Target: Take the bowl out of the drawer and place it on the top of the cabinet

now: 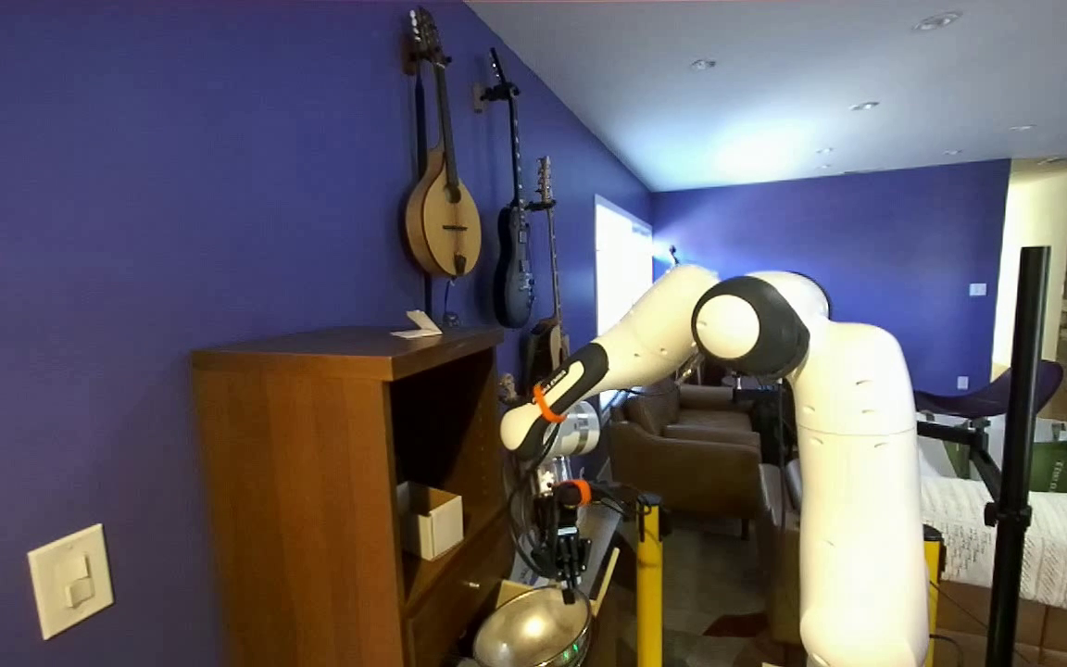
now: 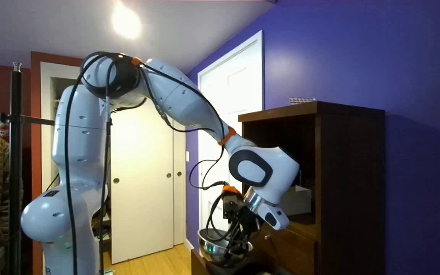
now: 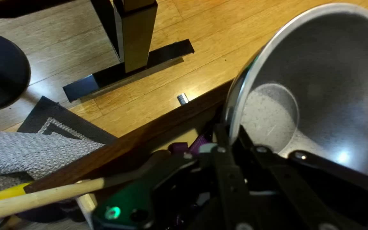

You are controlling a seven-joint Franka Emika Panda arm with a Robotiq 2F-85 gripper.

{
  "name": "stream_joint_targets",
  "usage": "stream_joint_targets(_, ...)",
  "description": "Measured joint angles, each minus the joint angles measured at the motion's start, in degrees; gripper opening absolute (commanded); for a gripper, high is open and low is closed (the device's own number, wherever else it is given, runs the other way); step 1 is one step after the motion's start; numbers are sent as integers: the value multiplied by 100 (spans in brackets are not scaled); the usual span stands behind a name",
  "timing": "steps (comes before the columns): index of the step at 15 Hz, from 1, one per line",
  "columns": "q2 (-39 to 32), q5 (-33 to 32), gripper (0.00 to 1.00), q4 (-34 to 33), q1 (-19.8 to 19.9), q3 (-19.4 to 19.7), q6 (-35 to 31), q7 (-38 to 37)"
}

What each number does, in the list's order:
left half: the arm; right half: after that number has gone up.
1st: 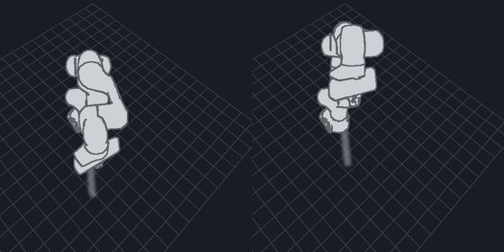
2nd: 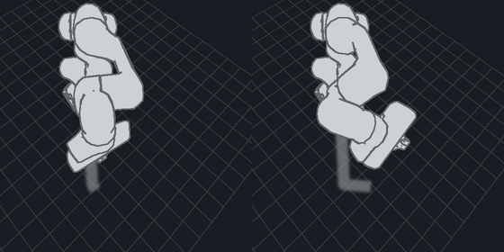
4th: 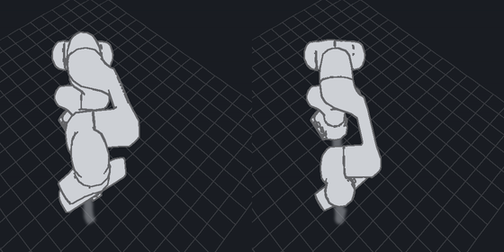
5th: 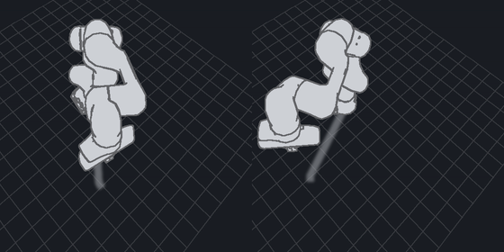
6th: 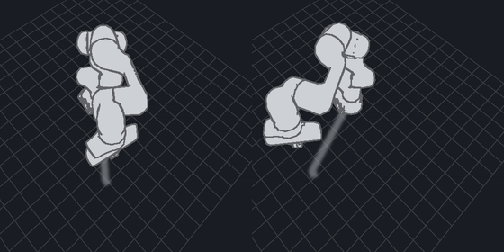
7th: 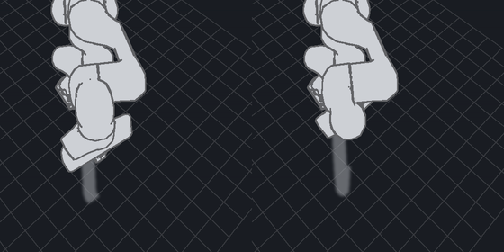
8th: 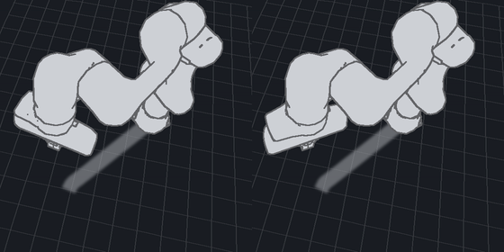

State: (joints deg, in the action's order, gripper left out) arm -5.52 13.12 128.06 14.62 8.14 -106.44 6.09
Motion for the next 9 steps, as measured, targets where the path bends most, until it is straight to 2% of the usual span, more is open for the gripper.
stream_joint_targets(4,400,-60,2,37,0,112,379,117)
stream_joint_targets(9,1239,159,2,375,3,341,449,796)
